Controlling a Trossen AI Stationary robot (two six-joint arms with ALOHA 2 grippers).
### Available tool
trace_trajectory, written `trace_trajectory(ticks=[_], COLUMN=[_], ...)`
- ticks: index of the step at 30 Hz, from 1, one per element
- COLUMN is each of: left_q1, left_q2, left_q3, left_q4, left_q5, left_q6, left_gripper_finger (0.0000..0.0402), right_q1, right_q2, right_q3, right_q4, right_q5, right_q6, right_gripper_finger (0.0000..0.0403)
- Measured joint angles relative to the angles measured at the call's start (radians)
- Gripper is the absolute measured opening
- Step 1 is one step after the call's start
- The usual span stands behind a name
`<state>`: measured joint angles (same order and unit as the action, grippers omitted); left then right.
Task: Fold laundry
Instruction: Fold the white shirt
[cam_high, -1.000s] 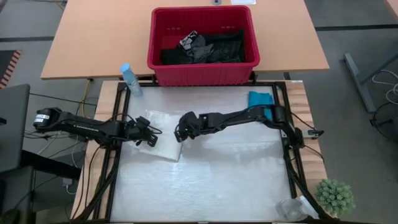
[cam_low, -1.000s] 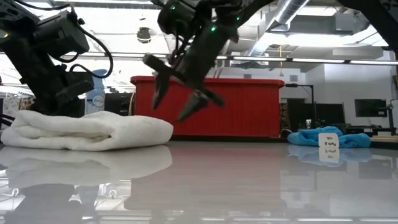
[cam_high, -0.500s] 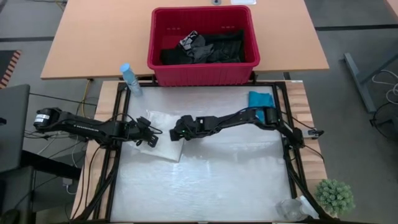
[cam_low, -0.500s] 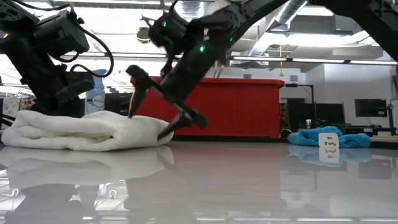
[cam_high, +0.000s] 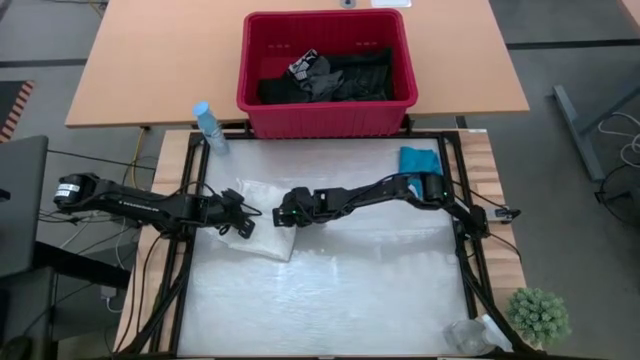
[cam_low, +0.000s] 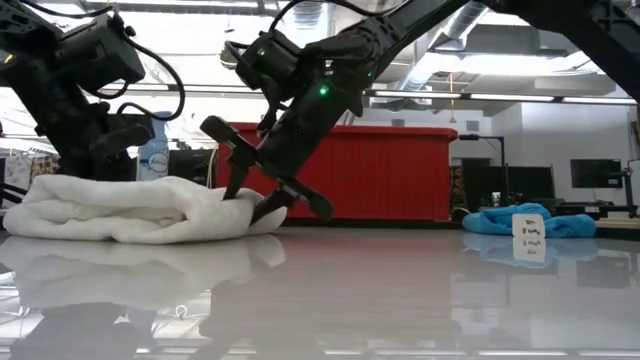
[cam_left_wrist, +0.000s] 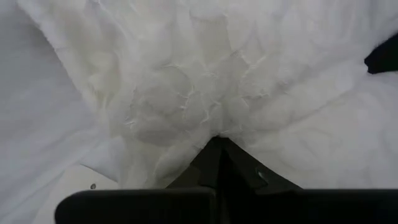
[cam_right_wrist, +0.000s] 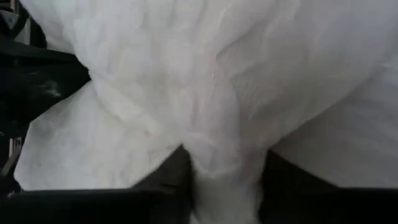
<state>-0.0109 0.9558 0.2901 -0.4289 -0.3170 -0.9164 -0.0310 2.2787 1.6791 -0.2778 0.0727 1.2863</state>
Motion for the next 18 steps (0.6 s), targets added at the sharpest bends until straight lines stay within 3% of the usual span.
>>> trace_trajectory(ticks=[2,10,18], left_q1=[0.0,0.0,0.0], left_q2=[0.0,-0.013,-0.015], left_q3=[0.0,0.076,0.196], left_q4=[0.014,0.023,-0.032], left_q5=[0.008,0.1,0.23], left_q6=[0.007,0.06,0.112], left_gripper_finger=[0.0,0.0,0.0], right_q1=[0.004,0.023,0.108], right_q2=[0.0,-0.01,-0.04], right_q3=[0.0,0.005,0.003], right_q4=[-0.009,-0.178,-0.529], right_q5=[0.002,-0.027,-0.099], right_q6=[-0.008,0.03,0.083], right_gripper_finger=[0.0093,0.0093,0.0093])
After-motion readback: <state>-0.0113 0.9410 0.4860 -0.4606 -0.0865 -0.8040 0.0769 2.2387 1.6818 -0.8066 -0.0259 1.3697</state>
